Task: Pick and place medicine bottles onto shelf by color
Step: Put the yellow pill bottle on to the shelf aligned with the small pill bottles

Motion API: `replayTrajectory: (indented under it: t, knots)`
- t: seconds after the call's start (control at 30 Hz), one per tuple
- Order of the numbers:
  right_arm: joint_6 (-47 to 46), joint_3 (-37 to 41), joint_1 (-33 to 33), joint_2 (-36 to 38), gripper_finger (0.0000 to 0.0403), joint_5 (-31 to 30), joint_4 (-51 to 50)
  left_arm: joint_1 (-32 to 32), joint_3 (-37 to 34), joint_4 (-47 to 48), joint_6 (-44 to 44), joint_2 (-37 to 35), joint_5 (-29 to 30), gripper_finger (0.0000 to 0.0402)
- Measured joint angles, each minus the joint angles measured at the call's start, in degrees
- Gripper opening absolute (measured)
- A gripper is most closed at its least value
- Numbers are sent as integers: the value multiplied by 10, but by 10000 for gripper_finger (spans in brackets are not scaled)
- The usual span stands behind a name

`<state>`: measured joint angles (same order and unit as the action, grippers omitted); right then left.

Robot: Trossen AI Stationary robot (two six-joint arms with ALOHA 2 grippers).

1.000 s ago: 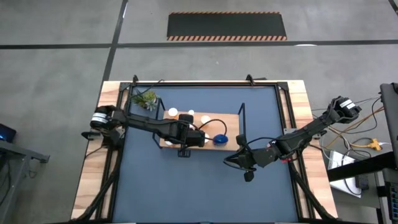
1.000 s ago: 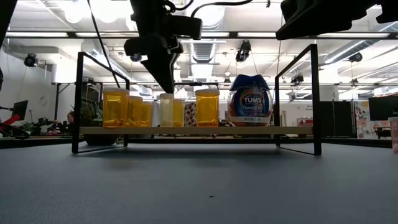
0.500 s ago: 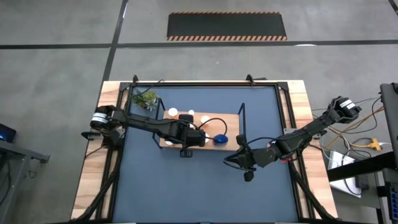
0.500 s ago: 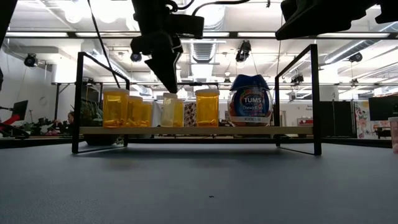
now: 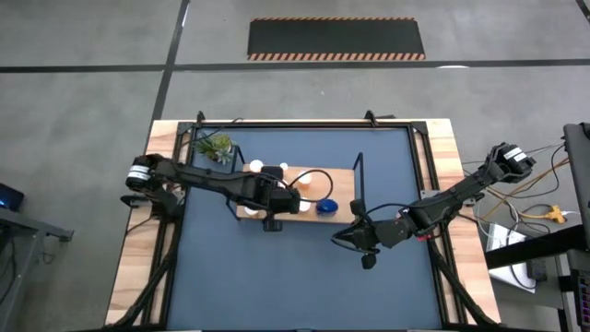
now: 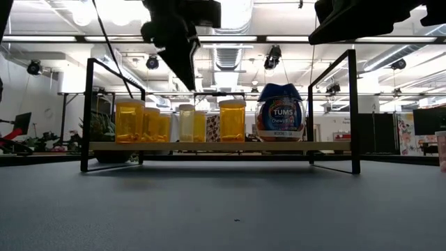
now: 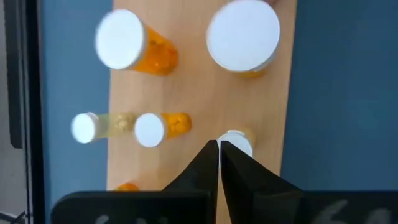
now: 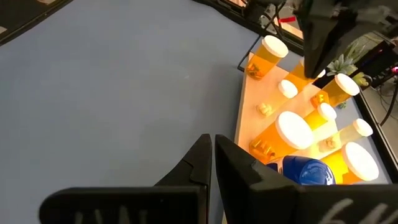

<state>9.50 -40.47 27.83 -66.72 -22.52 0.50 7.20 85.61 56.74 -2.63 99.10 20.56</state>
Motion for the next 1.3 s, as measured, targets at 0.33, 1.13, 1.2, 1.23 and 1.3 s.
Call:
replayTrajectory:
  t: [0.33, 1.13, 1.2, 1.23, 1.3]
  knots:
    - [0, 0, 0, 0, 13, 0, 0, 0, -39, -33, 0, -10, 2, 0]
    - [-1, 0, 0, 0, 13, 0, -2, 0, -64, -85, -1, -9, -25, 0]
    - [-1, 0, 0, 0, 13, 0, -2, 0, -64, -85, -1, -9, -25, 0]
    - [-1, 0, 0, 0, 13, 0, -2, 0, -64, -85, -1, -9, -25, 0]
    - [-1, 0, 0, 0, 13, 0, -2, 0, -64, -85, -1, -9, -25, 0]
